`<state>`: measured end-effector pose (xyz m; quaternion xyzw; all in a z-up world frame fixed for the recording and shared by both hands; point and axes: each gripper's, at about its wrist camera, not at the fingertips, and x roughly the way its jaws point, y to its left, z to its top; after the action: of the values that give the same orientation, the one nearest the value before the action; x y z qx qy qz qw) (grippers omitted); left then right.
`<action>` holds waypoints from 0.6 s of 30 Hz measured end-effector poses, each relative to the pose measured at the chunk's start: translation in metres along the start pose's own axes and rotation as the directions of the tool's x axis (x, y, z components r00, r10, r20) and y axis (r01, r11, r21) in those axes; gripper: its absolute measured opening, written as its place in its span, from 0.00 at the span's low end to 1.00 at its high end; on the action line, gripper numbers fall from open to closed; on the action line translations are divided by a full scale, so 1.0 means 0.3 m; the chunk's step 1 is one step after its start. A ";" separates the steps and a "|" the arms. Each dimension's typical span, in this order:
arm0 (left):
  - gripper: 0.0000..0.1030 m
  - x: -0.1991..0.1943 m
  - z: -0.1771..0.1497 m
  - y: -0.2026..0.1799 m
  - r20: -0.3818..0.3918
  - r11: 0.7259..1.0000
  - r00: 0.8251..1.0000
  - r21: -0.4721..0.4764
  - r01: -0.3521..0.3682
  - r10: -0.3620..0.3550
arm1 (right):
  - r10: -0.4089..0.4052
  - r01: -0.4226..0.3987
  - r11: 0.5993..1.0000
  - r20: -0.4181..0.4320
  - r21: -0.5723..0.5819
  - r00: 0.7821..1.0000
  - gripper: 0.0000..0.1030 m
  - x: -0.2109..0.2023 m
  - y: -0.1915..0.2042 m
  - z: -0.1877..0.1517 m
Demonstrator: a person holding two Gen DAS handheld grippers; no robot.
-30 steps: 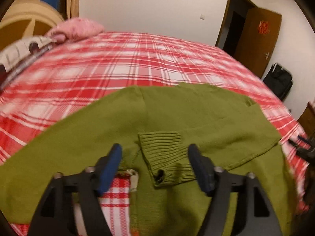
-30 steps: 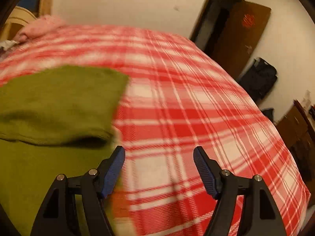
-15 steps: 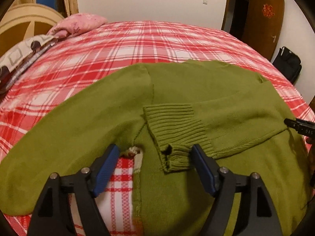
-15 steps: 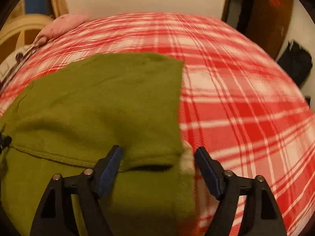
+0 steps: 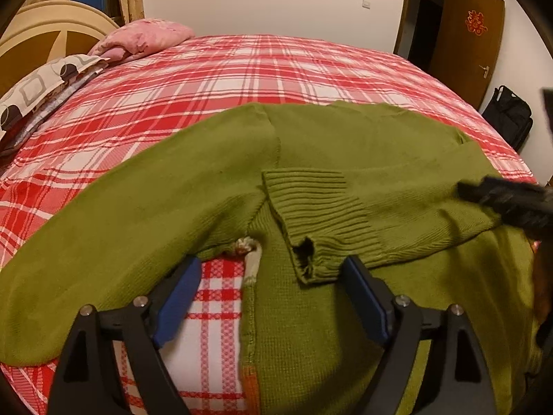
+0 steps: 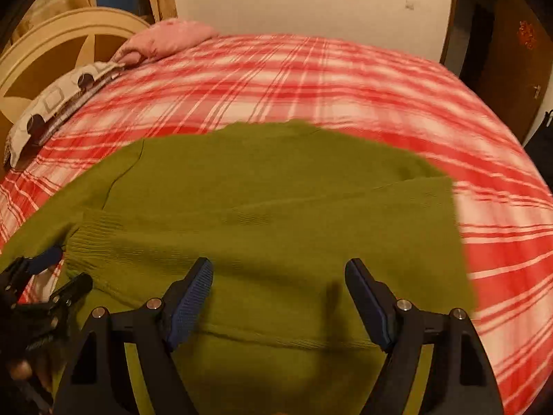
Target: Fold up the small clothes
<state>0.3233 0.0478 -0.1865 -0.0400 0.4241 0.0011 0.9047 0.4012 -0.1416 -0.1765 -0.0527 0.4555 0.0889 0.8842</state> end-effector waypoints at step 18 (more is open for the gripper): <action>0.88 -0.062 -0.035 0.063 0.022 0.997 0.999 -0.070 0.034 -0.033 | -0.094 0.094 0.994 0.019 -0.059 0.995 0.76 -0.052 0.077 -0.095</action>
<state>0.3028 0.0665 -0.1803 -0.0790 0.4135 0.0013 0.9071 0.3649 -0.1257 -0.1807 -0.0999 0.4426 0.0612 0.8890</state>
